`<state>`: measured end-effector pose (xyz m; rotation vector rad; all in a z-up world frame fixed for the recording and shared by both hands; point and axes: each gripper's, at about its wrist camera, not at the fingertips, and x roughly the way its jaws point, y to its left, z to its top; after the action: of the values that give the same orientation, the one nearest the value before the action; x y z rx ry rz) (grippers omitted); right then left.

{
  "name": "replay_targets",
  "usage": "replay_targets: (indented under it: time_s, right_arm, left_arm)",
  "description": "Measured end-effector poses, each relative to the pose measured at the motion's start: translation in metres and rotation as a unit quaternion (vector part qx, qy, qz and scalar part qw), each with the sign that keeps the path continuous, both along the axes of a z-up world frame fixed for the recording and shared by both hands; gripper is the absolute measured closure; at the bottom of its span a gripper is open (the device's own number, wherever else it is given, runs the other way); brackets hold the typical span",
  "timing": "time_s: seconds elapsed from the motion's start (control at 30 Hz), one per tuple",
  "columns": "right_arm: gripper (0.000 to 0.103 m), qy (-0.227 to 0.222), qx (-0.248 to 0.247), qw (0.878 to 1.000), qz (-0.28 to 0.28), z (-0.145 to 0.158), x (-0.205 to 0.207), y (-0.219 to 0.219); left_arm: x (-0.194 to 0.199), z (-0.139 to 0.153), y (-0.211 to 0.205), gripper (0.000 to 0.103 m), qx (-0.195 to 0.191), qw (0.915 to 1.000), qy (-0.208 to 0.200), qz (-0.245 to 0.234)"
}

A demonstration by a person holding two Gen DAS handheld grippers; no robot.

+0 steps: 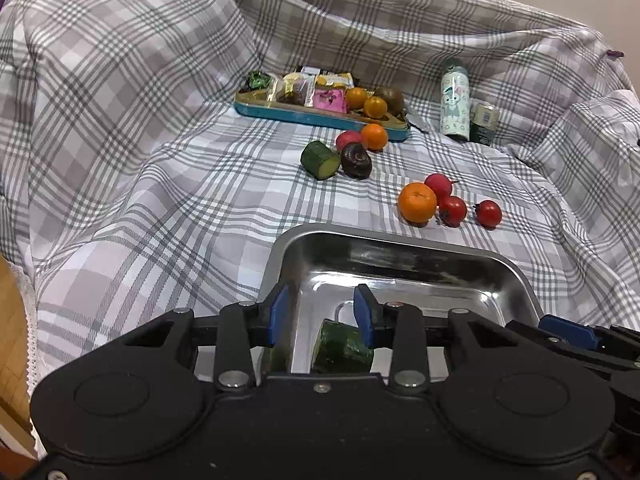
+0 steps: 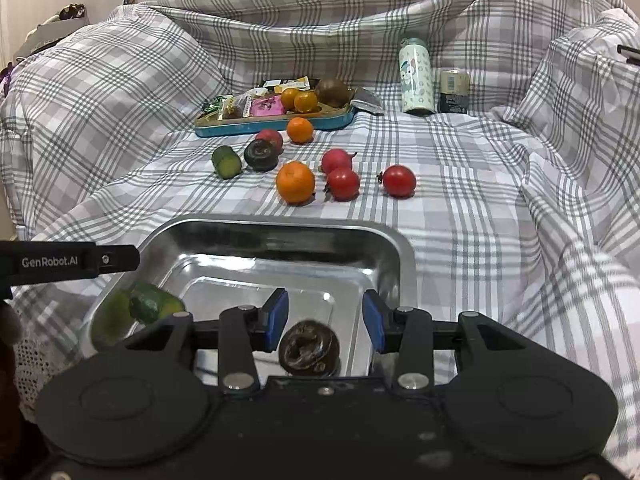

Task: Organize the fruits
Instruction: 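Reach the right tool to a red tomato while the left tool reaches another cucumber piece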

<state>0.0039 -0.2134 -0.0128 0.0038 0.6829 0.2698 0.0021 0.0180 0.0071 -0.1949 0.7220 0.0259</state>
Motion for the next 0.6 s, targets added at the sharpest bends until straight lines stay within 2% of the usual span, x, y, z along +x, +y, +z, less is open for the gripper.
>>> replay_targets:
  time_s: [0.6]
  right_arm:
    - [0.060,-0.030,-0.022,0.999,-0.025,0.020,0.085,-0.014]
  left_arm:
    - [0.073,0.014,0.002,0.058,0.070,0.9968,-0.013,-0.034]
